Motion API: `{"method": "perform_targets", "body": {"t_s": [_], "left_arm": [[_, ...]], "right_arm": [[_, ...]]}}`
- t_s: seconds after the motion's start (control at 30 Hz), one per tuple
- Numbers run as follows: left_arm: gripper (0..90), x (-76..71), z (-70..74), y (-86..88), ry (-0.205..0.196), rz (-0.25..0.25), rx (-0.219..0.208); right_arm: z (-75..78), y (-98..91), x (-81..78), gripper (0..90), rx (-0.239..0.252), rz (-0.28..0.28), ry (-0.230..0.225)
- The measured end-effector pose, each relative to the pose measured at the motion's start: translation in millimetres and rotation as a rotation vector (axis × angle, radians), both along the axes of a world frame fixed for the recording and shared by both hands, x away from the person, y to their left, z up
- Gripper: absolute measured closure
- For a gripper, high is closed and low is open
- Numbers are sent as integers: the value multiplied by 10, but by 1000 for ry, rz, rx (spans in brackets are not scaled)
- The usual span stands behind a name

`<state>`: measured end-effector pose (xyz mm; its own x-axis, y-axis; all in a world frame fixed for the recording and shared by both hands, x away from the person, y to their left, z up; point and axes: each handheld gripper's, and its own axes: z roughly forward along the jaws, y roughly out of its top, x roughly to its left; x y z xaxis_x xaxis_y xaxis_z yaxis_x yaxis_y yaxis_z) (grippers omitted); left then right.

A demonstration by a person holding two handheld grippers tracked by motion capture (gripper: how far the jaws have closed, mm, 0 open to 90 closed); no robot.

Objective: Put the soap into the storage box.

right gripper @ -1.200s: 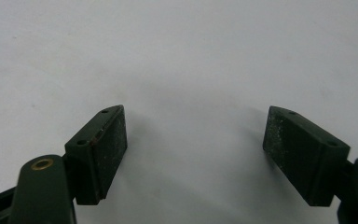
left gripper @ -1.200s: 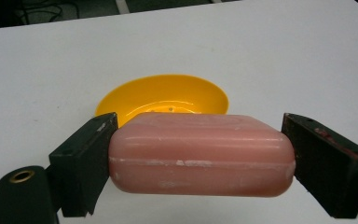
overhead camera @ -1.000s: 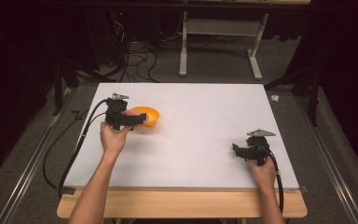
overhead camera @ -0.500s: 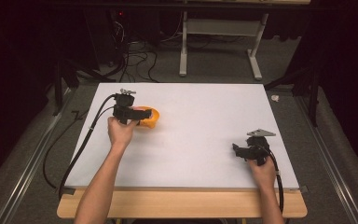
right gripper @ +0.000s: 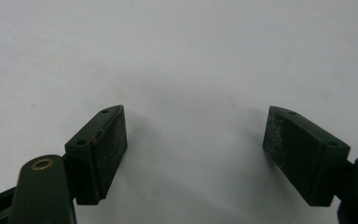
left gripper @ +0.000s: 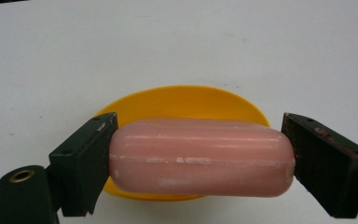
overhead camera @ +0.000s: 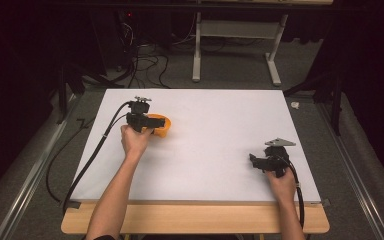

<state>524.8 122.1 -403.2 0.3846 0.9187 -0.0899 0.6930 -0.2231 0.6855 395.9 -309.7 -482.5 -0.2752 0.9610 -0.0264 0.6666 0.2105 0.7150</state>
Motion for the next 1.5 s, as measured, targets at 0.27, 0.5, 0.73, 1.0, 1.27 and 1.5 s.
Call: {"method": "perform_targets", "body": {"t_s": [0.27, 0.5, 0.73, 1.0, 1.27, 1.5], "left_arm": [[138, 42, -58, -26, 13, 17, 18], [138, 56, -89, -41, 18, 22, 30], [138, 69, -104, -43, 19, 27, 33], [135, 83, -145, -47, 22, 29, 56], [137, 44, -61, -16, -22, 29, 28], [141, -27, -25, 59, -40, 25, 19]], "right_arm": [[1, 0, -1, 222, 0, 1, 2], [1, 0, -1, 222, 1, 0, 2], [0, 0, 0, 222, 0, 0, 0], [1, 0, -1, 221, 1, 1, 2], [1, 0, -1, 222, 1, 1, 2], [0, 0, 0, 222, 0, 0, -1]]}}
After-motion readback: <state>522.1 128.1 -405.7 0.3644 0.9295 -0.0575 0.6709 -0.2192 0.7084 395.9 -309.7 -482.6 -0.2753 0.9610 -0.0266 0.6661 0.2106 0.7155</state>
